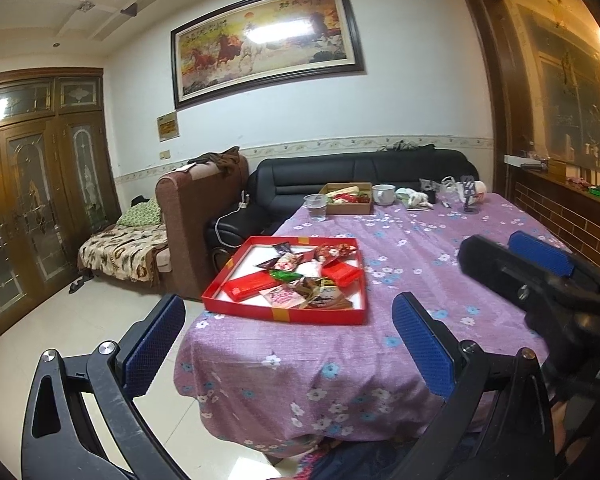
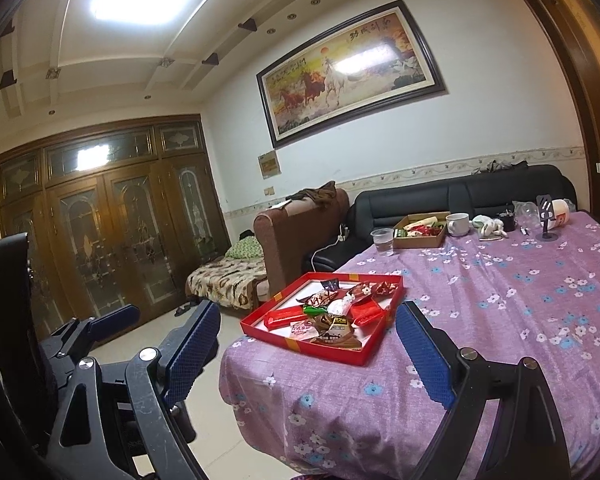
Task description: Organize snacks
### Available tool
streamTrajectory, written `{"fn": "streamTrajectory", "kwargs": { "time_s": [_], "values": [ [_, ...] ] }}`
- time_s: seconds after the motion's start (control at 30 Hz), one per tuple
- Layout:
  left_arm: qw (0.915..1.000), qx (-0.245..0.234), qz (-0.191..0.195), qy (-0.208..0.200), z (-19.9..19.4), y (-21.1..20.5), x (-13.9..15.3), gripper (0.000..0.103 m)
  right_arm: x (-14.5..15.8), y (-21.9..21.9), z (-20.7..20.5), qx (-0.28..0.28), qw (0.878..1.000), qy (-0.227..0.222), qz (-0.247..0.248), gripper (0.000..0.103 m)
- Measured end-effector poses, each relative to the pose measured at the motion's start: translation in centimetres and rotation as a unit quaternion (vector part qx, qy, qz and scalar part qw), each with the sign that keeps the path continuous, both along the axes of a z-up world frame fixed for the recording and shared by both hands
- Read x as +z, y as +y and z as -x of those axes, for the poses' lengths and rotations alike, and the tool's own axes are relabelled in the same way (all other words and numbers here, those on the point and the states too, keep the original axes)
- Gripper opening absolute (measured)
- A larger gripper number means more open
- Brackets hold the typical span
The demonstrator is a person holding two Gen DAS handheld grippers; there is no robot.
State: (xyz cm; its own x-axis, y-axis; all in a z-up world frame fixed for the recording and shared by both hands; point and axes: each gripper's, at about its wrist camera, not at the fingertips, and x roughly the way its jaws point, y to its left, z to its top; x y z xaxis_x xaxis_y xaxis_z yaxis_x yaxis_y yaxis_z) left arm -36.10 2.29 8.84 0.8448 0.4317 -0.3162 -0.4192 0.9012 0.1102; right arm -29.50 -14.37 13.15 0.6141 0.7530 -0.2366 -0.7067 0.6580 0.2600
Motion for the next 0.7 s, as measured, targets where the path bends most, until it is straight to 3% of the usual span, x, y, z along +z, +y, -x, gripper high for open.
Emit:
{"fn": "streamTrajectory", "kwargs": {
  "time_s": [0.17,0.37,0.47,0.7],
  "values": [
    [0.9995,0.032,0.002,0.007,-1.7,2.0,-0.5,0.103,0.2,1.1,-2.7,-0.002,1.000,0.012,0.013,0.091],
    [0.9954,0.083,-0.048,0.000,-5.4,3.7,-0.3,0.103,0.1,1.6,-6.9,-0.020,0.999,0.029,0.022,0.091],
    [0.9960,0.075,-0.048,0.001,-8.5,4.8,0.8,0.103,0.2,1.8,-10.8,-0.012,0.998,0.053,0.037,0.091],
    [0.9991,0.022,0.002,0.035,-19.2,5.3,1.7,0.103,0.0,1.0,-21.8,-0.049,0.994,0.101,0.004,0.093]
  ]
}}
